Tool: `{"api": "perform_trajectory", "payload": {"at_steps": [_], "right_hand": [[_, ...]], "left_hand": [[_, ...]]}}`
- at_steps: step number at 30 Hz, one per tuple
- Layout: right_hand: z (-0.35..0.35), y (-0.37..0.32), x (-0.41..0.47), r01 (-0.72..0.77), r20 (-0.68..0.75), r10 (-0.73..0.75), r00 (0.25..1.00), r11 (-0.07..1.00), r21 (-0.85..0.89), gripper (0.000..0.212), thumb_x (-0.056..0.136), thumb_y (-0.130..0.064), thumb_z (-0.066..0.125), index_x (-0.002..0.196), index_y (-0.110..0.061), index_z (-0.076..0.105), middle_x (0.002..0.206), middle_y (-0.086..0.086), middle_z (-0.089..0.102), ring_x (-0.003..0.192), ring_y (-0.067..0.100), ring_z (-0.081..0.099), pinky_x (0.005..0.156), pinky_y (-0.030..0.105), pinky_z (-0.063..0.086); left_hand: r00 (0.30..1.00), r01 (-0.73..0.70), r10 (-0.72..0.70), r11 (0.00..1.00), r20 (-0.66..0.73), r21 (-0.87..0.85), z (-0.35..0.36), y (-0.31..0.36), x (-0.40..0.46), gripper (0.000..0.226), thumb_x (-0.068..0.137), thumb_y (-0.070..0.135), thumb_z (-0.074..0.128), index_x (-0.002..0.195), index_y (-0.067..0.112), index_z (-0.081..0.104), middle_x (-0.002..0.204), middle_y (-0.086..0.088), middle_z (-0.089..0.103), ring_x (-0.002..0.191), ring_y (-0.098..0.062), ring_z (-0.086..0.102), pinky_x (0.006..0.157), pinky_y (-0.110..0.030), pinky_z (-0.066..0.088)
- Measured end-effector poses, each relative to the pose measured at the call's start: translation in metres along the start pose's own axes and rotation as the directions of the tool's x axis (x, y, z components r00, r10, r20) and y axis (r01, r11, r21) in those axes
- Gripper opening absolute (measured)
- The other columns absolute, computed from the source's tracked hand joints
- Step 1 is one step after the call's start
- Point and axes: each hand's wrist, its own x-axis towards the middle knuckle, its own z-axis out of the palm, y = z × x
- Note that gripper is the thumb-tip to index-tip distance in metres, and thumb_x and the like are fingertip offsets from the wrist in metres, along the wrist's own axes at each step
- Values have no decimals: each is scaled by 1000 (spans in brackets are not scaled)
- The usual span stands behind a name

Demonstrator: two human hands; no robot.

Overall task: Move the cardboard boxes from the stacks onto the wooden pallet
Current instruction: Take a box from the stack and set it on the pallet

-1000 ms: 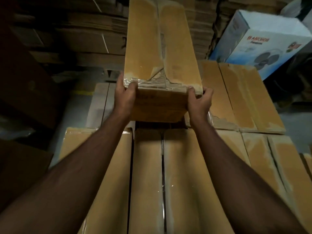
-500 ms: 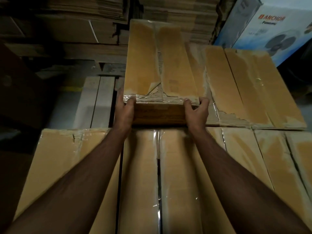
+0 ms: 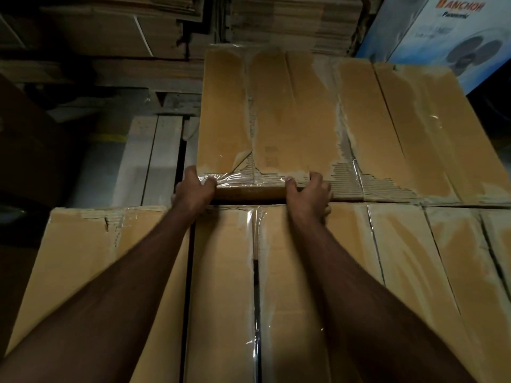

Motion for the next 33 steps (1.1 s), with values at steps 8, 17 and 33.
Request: {"api": "perform_trajectory", "payload": {"at_steps": [8,17,33], "right_hand": [[9,44,-19,300,8,-303,953,938,-176,54,90,-27,61,141,-26,46,142,7,41,129,27,36,103,47,34],[9,66,-21,607,392,-475,788,705,-367,59,102,-48,39,155,-28,25,165,3,14,152,23,9,122,47,8],[-172,-2,-106,684,399,-565,722,667,-295,70,94,-54,51,155,-28,26,165,8,15,151,30,14,116,55,20]], "left_hand": [[986,-93,151,848,-69,522,36,-8,-24,66,100,29,53,155,10,22,156,-24,31,134,-42,44,111,-50,37],[902,-379,413,616,126,691,61,-27,-44,57,106,43,30,158,21,23,167,-10,13,154,-35,6,123,-52,5],[846,-481,520,649,118,589,-48,80,-205,70,101,48,45,159,24,15,168,-6,-4,154,-32,-12,123,-54,5]]}}
